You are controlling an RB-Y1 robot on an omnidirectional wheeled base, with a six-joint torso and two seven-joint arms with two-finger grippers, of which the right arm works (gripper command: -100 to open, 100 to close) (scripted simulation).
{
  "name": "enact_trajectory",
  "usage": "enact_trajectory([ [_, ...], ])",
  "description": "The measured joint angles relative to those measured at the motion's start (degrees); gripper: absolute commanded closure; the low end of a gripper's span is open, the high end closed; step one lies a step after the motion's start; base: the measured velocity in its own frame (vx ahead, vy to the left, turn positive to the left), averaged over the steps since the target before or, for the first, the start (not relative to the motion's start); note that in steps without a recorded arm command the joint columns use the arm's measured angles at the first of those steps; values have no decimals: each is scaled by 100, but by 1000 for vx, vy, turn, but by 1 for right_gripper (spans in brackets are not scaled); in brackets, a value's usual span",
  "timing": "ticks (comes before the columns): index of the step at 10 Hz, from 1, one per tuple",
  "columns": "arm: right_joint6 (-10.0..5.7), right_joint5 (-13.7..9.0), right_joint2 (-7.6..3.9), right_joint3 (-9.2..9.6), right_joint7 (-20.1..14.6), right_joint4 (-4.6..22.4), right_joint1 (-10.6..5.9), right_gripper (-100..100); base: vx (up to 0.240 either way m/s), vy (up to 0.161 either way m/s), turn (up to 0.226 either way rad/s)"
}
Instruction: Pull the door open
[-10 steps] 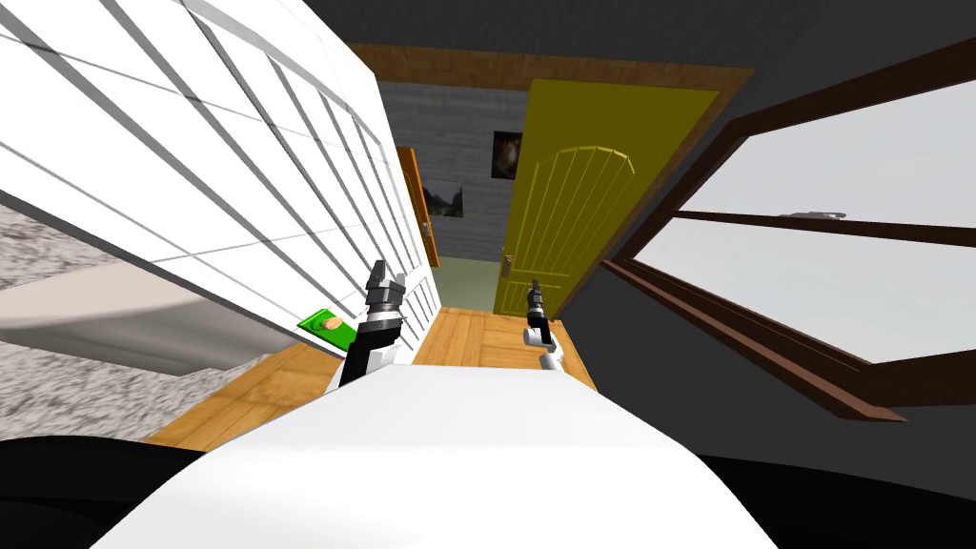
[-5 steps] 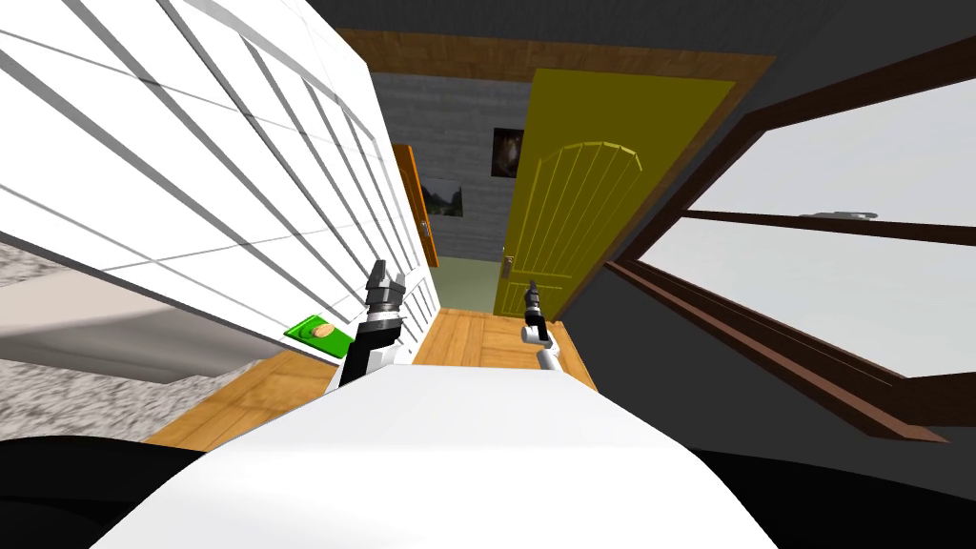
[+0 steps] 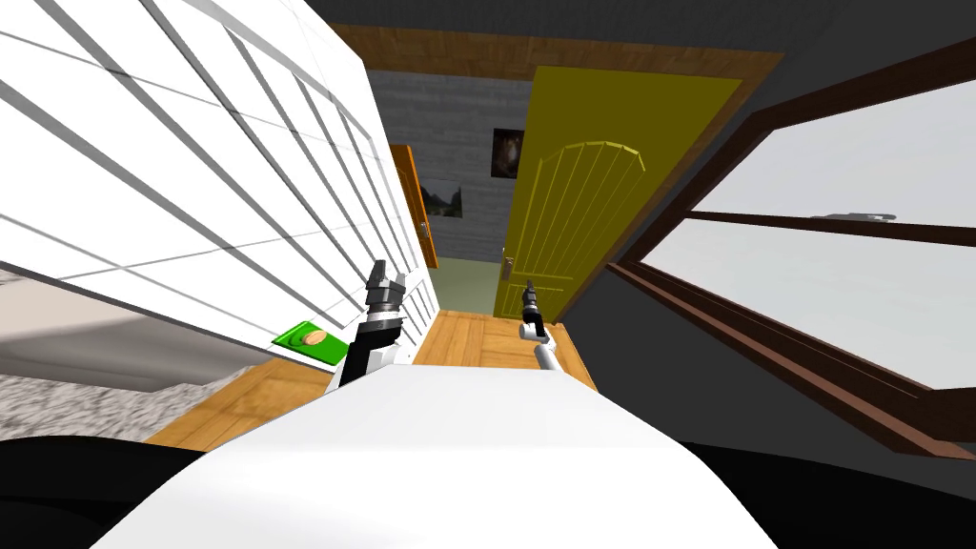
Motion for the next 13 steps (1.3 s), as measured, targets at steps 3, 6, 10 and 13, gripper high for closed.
enact_trajectory([
  [3, -65, -124, -3, 4, 3, 624, -374, -100, 91, 5, -6],
  [6, -40, -258, 30, 8, 28, 1202, -722, -100, 103, -4, -4],
  [10, 32, -426, 58, 8, 59, 1834, -1151, -100, 91, 4, -4],
  [13, 49, -515, 84, 14, 71, 2189, -1367, -100, 62, 3, -2],
])
